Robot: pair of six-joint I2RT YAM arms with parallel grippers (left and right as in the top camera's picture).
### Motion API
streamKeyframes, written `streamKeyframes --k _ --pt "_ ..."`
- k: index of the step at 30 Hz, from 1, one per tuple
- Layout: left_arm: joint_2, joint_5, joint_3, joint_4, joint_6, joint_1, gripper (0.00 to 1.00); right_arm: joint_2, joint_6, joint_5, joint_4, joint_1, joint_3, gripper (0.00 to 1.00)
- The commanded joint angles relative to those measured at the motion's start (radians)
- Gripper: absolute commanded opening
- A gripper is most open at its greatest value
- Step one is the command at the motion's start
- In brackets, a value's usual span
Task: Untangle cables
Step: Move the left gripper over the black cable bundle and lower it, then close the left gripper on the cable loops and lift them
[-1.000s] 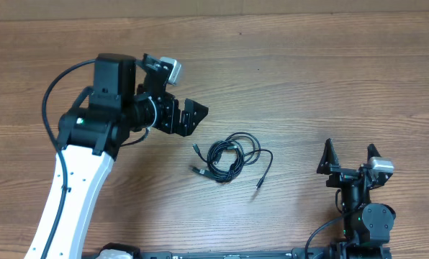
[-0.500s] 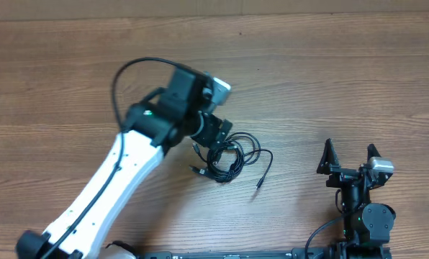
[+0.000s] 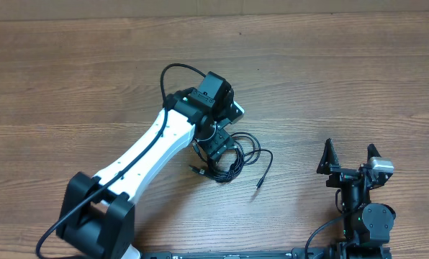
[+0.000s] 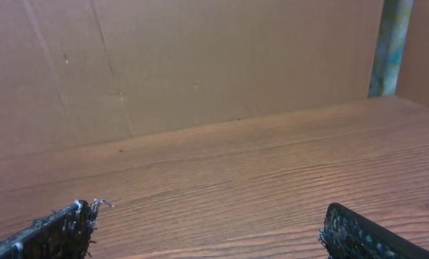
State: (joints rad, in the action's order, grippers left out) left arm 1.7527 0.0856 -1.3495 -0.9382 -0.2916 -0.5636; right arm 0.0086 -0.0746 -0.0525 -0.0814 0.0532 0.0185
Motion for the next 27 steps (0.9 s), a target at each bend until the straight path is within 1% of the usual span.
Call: streamKeyframes --k 1,10,12,14,18,22,27 --pt "0.055 0.019 -0.021 0.001 -0.072 -0.007 0.74 -0.005 -0.003 -0.006 0.004 0.004 -0.01 1.0" --pt "0.14 0.019 -0.021 0.026 -0.067 -0.007 0.75 -0.005 -0.003 -0.006 0.004 0.004 -0.01 1.0" --pt "0.141 0.019 -0.021 0.049 -0.067 -0.007 0.74 -0.005 -0.003 -0.006 0.004 0.004 -0.01 1.0" --pt "0.141 0.02 -0.021 0.069 -0.067 -0.007 0.7 -0.005 -0.003 -0.006 0.004 0.004 -0.01 1.0" --pt "0.141 0.019 -0.021 0.097 -0.055 -0.006 0.66 -0.005 -0.003 -0.006 0.004 0.004 -0.01 1.0" --pt "0.141 0.019 -0.016 0.118 -0.004 -0.006 0.65 -0.005 -0.003 -0.006 0.004 0.004 -0.01 1.0" --pt "0.141 0.019 -0.012 0.116 0.001 -0.005 0.62 -0.005 -0.003 -0.006 0.004 0.004 -0.01 1.0"
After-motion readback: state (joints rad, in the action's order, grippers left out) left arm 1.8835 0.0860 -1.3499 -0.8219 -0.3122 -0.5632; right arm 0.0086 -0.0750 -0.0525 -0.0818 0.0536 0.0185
